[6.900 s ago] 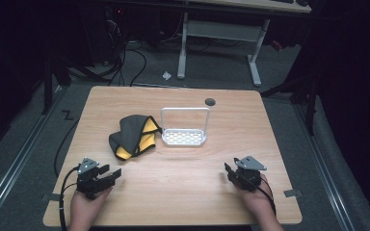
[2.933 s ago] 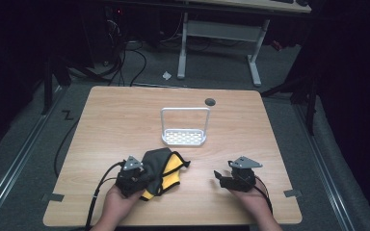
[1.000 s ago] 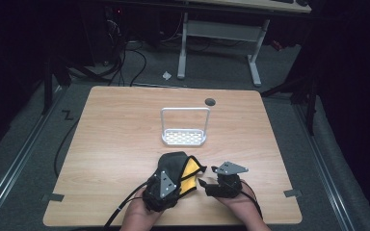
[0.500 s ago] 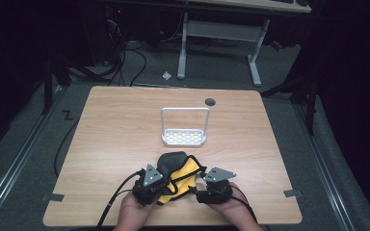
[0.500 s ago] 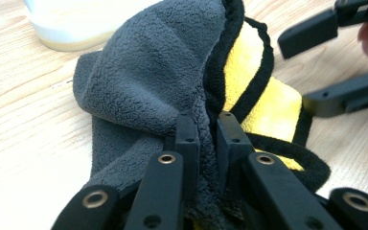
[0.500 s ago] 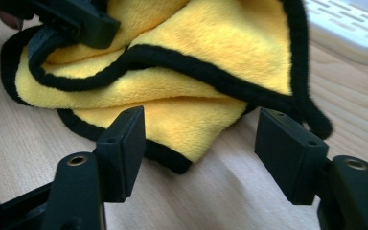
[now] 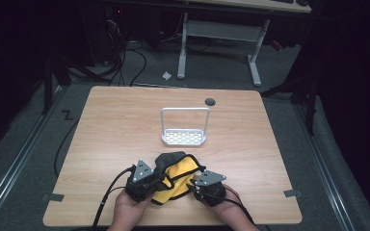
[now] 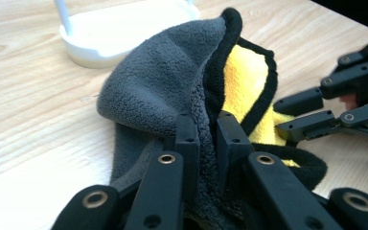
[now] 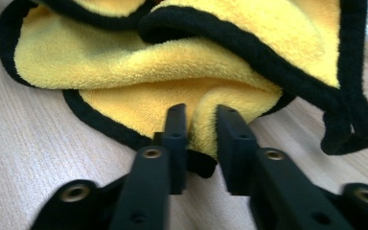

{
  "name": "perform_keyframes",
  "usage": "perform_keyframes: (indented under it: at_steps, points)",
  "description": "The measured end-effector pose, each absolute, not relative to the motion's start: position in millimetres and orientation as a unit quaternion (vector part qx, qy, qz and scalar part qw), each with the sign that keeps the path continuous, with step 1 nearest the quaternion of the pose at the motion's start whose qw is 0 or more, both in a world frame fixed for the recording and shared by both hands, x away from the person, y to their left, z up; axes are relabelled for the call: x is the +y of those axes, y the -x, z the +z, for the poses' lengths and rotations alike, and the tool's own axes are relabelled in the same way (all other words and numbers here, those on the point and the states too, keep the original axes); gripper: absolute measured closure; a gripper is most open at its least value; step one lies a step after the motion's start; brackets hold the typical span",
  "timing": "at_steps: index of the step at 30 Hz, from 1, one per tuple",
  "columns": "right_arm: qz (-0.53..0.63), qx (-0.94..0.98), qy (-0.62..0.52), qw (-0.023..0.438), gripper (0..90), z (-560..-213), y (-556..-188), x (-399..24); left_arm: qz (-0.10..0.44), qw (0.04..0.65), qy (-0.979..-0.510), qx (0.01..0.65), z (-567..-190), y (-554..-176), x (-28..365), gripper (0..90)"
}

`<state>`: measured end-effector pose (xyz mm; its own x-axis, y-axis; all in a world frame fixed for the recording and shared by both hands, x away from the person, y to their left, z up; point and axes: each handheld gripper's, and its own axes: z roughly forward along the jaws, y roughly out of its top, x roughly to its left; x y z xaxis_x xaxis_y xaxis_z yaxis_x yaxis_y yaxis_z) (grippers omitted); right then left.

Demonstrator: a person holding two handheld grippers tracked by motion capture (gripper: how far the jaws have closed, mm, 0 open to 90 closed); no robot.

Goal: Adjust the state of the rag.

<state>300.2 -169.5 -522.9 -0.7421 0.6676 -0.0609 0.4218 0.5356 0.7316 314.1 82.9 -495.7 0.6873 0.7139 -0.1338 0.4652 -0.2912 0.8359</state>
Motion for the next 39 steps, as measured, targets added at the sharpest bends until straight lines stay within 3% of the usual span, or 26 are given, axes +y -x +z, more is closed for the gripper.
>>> perform_keyframes:
  at_steps: [6, 21, 33, 39]
  points:
    - [0.359, 0.861, -0.314, 0.180, 84.5, -521, -300, -173, 0.141, 0.474, -0.778, 0.387, -490, -320, 99, 81.4]
    - [0.348, 0.832, -0.373, 0.218, 85.1, -517, -318, -221, 0.146, 0.468, -0.748, 0.448, -498, -341, 141, 81.4]
    - [0.343, 0.788, -0.449, 0.243, 85.4, -513, -330, -271, 0.121, 0.437, -0.757, 0.470, -518, -350, 146, 82.3]
    - [0.337, 0.780, -0.462, 0.254, 85.3, -513, -331, -282, 0.078, 0.412, -0.767, 0.485, -532, -344, 152, 82.2]
